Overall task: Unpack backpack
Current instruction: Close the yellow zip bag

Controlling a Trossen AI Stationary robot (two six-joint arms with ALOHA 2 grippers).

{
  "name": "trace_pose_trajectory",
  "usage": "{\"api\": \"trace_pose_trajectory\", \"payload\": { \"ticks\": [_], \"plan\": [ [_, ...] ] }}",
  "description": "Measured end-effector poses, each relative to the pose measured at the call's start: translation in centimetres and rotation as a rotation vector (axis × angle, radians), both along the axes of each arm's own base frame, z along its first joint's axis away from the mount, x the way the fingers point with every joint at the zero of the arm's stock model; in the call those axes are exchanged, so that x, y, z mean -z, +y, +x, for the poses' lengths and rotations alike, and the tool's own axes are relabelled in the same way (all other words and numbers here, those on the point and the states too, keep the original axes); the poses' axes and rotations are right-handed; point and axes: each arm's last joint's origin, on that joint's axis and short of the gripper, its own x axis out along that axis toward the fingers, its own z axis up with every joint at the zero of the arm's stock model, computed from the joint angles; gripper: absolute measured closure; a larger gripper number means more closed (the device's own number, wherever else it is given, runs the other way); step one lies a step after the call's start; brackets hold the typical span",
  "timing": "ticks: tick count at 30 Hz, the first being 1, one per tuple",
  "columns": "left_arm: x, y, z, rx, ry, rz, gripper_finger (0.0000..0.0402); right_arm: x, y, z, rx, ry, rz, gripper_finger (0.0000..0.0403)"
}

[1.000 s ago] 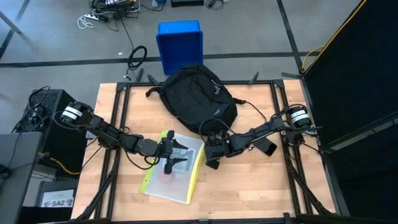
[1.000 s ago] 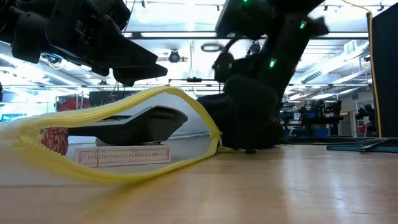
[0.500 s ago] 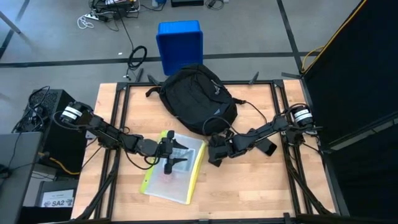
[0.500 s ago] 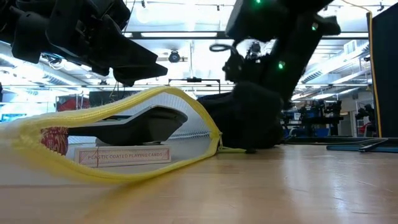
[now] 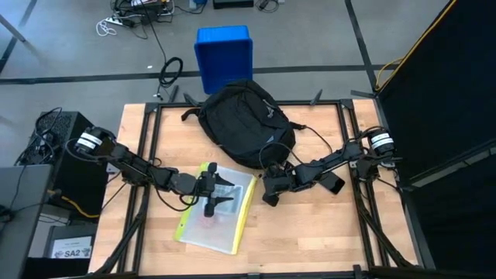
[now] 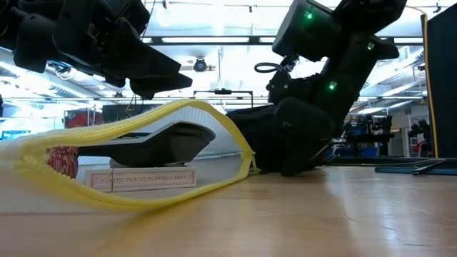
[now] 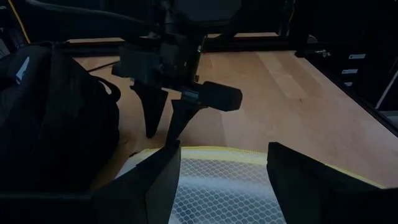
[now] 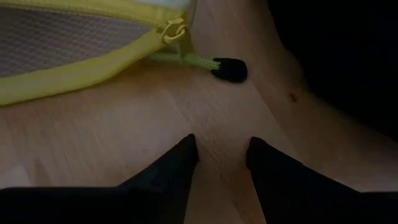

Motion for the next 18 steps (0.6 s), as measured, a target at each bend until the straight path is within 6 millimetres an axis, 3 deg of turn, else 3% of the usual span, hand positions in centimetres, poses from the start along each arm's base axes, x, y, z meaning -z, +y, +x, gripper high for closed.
{"api": "trace_pose_trajectory", "payload": {
  "ticks": [9, 18],
  "plan": [
    [0.0, 0.0, 0.0, 0.000, 0.000, 0.001, 0.0193, -2.3, 1.1, 1.2, -0.273, -0.098, -0.207, 0.0284],
    [0.0, 0.0, 0.0, 0.000, -0.003, -0.002, 0.0193, -2.1, -0.3, 1.9, -0.377, -0.089, -0.213, 0.0239]
  ]
}}
